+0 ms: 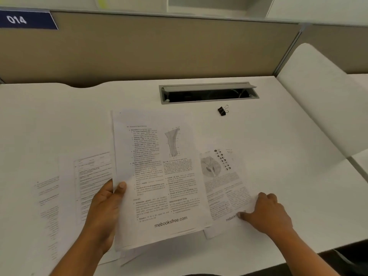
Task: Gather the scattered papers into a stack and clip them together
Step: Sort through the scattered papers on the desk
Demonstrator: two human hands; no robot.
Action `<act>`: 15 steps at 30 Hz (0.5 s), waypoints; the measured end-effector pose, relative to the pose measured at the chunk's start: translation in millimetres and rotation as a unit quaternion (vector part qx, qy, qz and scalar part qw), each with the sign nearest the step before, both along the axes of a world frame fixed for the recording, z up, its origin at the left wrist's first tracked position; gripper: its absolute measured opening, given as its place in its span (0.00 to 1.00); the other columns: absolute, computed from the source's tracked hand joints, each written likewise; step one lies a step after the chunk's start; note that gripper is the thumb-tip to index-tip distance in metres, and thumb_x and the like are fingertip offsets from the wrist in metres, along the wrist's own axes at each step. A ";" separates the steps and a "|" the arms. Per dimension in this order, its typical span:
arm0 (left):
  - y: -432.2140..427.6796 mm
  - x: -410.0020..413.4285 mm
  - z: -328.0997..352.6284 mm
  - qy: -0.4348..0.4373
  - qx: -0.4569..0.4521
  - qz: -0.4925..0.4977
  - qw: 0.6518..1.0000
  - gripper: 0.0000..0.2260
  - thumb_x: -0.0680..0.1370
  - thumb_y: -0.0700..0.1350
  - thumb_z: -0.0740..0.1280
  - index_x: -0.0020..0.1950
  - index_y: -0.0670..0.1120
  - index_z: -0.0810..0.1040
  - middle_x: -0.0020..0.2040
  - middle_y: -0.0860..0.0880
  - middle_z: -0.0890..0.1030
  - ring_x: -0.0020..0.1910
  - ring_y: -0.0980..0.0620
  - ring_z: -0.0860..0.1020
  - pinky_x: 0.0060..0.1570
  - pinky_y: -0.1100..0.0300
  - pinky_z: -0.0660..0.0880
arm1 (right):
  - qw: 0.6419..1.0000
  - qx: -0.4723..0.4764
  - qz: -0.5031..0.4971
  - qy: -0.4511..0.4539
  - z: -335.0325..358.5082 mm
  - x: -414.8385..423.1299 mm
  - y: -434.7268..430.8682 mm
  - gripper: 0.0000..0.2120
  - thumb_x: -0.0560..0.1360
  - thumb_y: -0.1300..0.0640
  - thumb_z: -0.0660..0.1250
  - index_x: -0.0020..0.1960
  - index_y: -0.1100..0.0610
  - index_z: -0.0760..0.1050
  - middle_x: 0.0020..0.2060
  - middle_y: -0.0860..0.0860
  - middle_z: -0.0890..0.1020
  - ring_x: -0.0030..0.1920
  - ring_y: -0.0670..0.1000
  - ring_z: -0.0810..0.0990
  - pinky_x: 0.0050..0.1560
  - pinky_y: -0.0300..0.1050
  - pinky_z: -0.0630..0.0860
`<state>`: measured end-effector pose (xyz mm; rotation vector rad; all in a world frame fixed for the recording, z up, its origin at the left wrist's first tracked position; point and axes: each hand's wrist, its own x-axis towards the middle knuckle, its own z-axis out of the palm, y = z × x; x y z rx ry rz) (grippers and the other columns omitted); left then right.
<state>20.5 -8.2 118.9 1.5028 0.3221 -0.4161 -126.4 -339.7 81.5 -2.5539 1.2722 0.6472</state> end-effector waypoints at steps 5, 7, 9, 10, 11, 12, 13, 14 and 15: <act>3.2 -0.1 -1.8 0.005 -0.009 -0.012 1.000 0.11 0.83 0.46 0.63 0.62 0.54 0.81 0.56 0.53 0.87 0.56 0.44 0.84 0.56 0.42 0.80 | 1.000 -0.015 0.010 -0.021 -4.3 -4.1 3.1 0.40 0.64 0.31 0.72 0.65 0.55 0.66 0.57 0.51 0.74 0.56 0.53 0.78 0.48 0.48 0.78; 3.2 -0.3 -2.7 0.005 -0.008 -0.011 1.000 0.11 0.83 0.46 0.63 0.61 0.54 0.81 0.54 0.53 0.87 0.55 0.45 0.84 0.54 0.44 0.80 | 0.999 0.002 -0.007 -0.041 -3.5 -3.8 2.9 0.39 0.62 0.33 0.75 0.63 0.54 0.67 0.53 0.50 0.77 0.51 0.51 0.79 0.46 0.47 0.80; 3.0 -0.6 -2.8 0.002 -0.013 -0.011 1.000 0.11 0.83 0.45 0.62 0.60 0.54 0.82 0.53 0.54 0.87 0.54 0.47 0.84 0.52 0.49 0.79 | 0.997 0.026 -0.034 -0.072 -2.9 -4.4 3.1 0.35 0.61 0.36 0.77 0.58 0.52 0.66 0.46 0.47 0.79 0.45 0.50 0.80 0.41 0.47 0.81; 2.6 -0.8 -2.5 0.003 -0.015 -0.011 1.000 0.11 0.83 0.45 0.62 0.59 0.54 0.82 0.53 0.54 0.88 0.54 0.47 0.84 0.52 0.49 0.79 | 0.994 0.035 -0.046 -0.087 -3.1 -5.3 3.4 0.33 0.63 0.38 0.78 0.56 0.51 0.66 0.44 0.46 0.79 0.43 0.50 0.80 0.38 0.46 0.79; 2.3 -1.0 -2.4 0.003 -0.016 -0.011 1.000 0.11 0.83 0.45 0.63 0.59 0.54 0.82 0.53 0.54 0.88 0.54 0.47 0.84 0.52 0.49 0.79 | 0.992 0.041 -0.055 -0.105 -3.1 -5.8 3.8 0.28 0.65 0.40 0.77 0.55 0.51 0.66 0.44 0.46 0.79 0.41 0.50 0.80 0.36 0.45 0.77; 2.7 -1.1 -2.6 0.002 -0.016 -0.011 1.000 0.11 0.83 0.45 0.63 0.59 0.54 0.82 0.53 0.55 0.88 0.54 0.47 0.84 0.52 0.49 0.79 | 0.989 0.046 -0.063 -0.123 -3.8 -6.6 3.2 0.22 0.69 0.43 0.75 0.53 0.50 0.67 0.44 0.47 0.79 0.41 0.50 0.79 0.36 0.45 0.75; 3.3 -0.9 -3.1 0.001 -0.015 -0.008 1.000 0.11 0.83 0.45 0.63 0.60 0.54 0.82 0.53 0.55 0.88 0.54 0.47 0.84 0.51 0.50 0.79 | 0.985 0.056 -0.070 -0.149 -4.4 -6.3 2.3 0.14 0.73 0.46 0.72 0.50 0.51 0.70 0.43 0.48 0.81 0.39 0.50 0.79 0.36 0.45 0.76; 4.1 -0.8 -3.1 0.001 -0.015 -0.005 1.000 0.11 0.83 0.45 0.63 0.61 0.54 0.82 0.53 0.55 0.87 0.54 0.47 0.84 0.51 0.50 0.79 | 0.977 0.079 -0.081 -0.179 -5.0 -5.9 0.7 0.08 0.76 0.49 0.69 0.48 0.53 0.74 0.43 0.49 0.83 0.38 0.49 0.80 0.37 0.47 0.78; 5.0 -0.6 -3.2 0.002 -0.014 -0.002 1.000 0.11 0.83 0.45 0.63 0.61 0.53 0.81 0.53 0.54 0.87 0.55 0.47 0.84 0.51 0.50 0.80 | 0.964 0.116 -0.103 -0.215 -4.7 -5.7 -0.6 0.06 0.78 0.52 0.67 0.46 0.55 0.77 0.41 0.50 0.84 0.36 0.50 0.80 0.37 0.48 0.79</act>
